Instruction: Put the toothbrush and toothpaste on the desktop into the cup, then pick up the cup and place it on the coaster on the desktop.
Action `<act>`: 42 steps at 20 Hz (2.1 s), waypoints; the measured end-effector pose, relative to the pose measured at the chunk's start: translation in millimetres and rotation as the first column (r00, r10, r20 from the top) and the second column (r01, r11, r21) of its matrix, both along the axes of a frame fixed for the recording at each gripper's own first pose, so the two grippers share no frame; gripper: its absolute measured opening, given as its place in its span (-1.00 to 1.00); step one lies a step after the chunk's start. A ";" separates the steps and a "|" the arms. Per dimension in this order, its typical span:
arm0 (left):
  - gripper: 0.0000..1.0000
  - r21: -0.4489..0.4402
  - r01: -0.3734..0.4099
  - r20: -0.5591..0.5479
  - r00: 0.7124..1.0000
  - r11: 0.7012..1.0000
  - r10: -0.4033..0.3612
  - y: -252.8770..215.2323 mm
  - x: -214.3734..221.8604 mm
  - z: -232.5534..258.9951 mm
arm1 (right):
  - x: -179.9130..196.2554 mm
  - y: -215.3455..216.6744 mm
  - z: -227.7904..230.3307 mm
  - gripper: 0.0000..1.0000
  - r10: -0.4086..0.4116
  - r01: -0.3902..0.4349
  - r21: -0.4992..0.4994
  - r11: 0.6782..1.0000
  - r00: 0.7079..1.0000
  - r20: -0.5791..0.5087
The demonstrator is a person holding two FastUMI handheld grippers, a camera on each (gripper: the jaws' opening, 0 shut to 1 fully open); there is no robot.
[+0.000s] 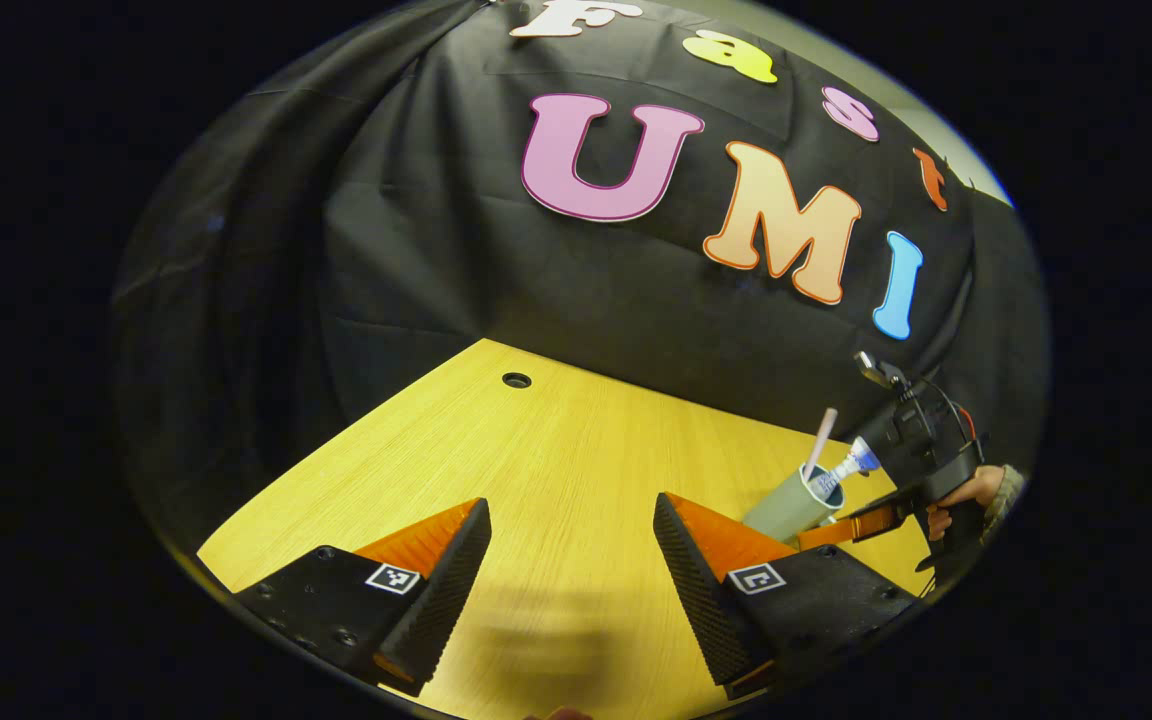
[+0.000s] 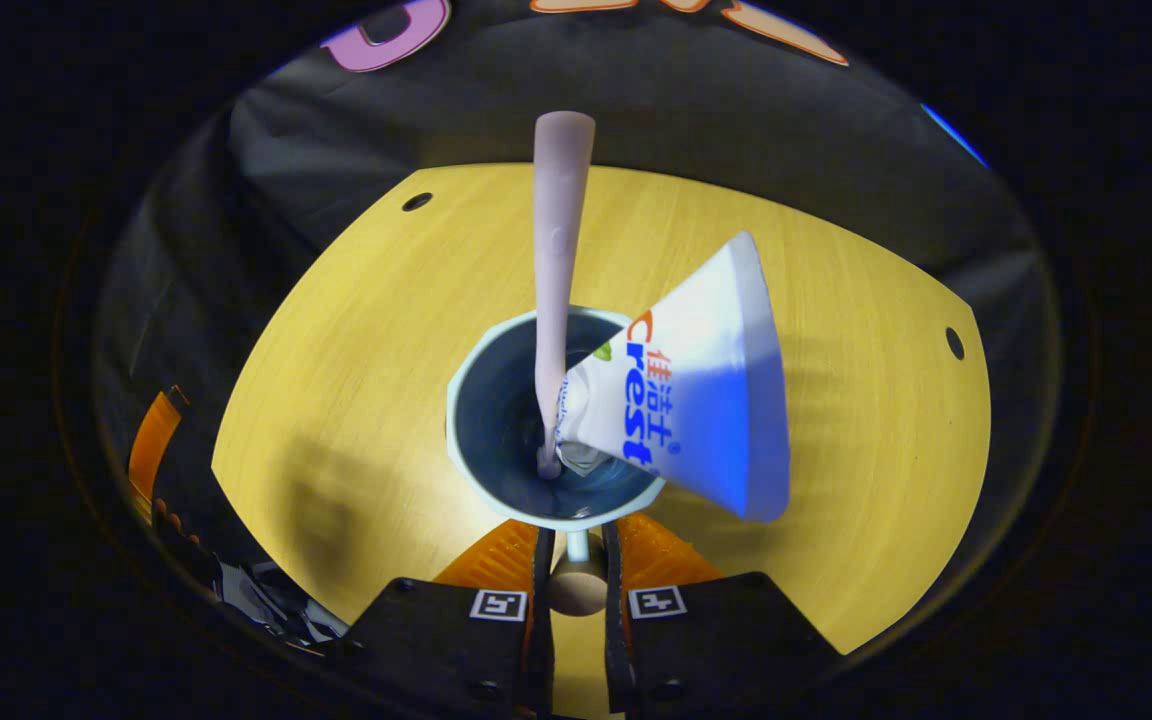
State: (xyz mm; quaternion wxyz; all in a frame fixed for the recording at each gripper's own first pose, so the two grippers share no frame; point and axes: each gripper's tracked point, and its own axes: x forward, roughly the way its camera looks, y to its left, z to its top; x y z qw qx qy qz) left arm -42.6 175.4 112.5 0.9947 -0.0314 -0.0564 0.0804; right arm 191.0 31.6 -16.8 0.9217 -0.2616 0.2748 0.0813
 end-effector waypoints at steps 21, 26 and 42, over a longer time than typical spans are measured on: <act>0.91 -0.050 -0.050 -0.062 0.997 0.998 0.047 34.5 -2.7 -27.2 | -10.8 5.5 6.0 -0.36 0.043 -0.049 -0.095 0.994 0.997 -0.066; 0.90 -0.030 -0.029 -0.076 0.997 0.999 0.027 28.3 0.7 -27.7 | -38.0 7.1 16.7 0.96 0.112 -0.112 -0.001 0.994 0.992 -0.061; 0.91 0.009 0.117 -0.184 0.976 0.993 -0.114 -54.4 18.2 -45.7 | -127.4 -80.2 111.2 0.99 -0.009 -0.156 0.380 0.912 0.917 0.399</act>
